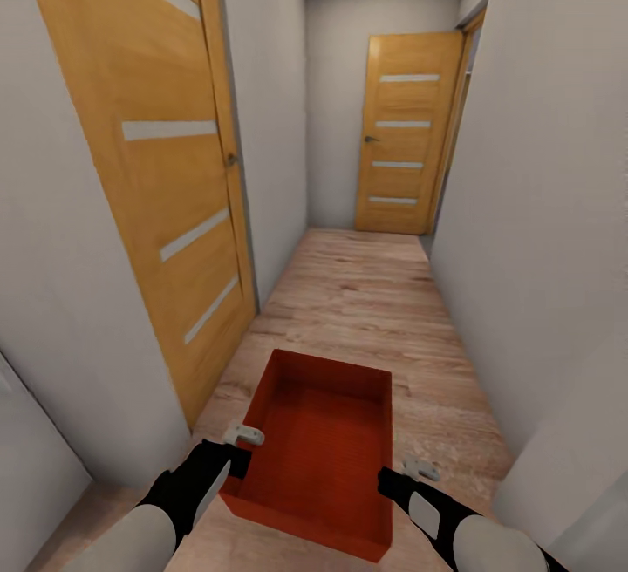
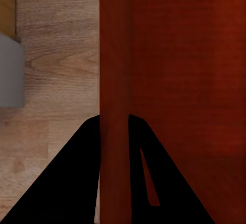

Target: Move the two storage containers from the living room to the garage. In the garage, place one container on the floor and stack the other container on top of it (either order is fine).

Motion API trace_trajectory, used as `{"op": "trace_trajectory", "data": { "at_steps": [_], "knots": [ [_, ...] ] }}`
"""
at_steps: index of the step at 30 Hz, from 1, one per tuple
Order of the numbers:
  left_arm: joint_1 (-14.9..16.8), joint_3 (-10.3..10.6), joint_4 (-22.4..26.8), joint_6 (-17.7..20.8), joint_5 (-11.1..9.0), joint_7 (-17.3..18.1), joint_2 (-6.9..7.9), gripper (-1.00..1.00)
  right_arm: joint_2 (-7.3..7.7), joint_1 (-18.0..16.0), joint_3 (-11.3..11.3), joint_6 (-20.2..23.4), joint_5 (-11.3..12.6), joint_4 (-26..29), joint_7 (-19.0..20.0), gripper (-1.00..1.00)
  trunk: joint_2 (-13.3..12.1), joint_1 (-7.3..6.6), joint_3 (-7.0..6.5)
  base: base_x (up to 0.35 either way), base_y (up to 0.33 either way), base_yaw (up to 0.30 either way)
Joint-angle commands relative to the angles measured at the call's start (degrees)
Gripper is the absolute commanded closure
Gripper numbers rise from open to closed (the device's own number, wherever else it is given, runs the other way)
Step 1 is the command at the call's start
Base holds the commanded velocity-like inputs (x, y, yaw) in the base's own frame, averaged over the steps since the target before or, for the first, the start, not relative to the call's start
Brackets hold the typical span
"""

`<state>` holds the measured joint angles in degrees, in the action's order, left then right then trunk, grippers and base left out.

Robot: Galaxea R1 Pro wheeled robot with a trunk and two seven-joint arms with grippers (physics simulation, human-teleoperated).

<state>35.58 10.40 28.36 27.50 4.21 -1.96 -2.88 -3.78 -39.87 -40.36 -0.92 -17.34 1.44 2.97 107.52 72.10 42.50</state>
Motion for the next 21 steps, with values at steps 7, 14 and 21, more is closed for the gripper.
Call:
{"op": "trace_trajectory", "data": {
  "at_steps": [7, 14, 21],
  "knots": [
    [0.0, -0.7, 0.0, 0.4, -3.2, -0.1, -0.02, 1.0, -0.26, 0.0, 1.7, -3.9, -0.5, 0.1, 0.0, 1.0, 0.0, 0.03, -0.06, 0.339, 0.114, -0.201],
    [0.0, -0.8, 0.0, 0.4, -3.2, -0.1, -0.02, 1.0, -0.34, 0.1, 1.7, -3.9, -0.8, 0.1, -0.3, 1.0, 0.0, 0.03, -0.07, 0.339, 0.115, -0.009],
    [0.0, -0.7, 0.0, 0.4, -3.2, -0.1, -0.02, 1.0, -0.26, 0.1, 1.7, -3.9, -0.6, 0.1, -0.3, 1.0, 0.0, 0.03, -0.07, 0.339, 0.115, 0.0]
  ]
}}
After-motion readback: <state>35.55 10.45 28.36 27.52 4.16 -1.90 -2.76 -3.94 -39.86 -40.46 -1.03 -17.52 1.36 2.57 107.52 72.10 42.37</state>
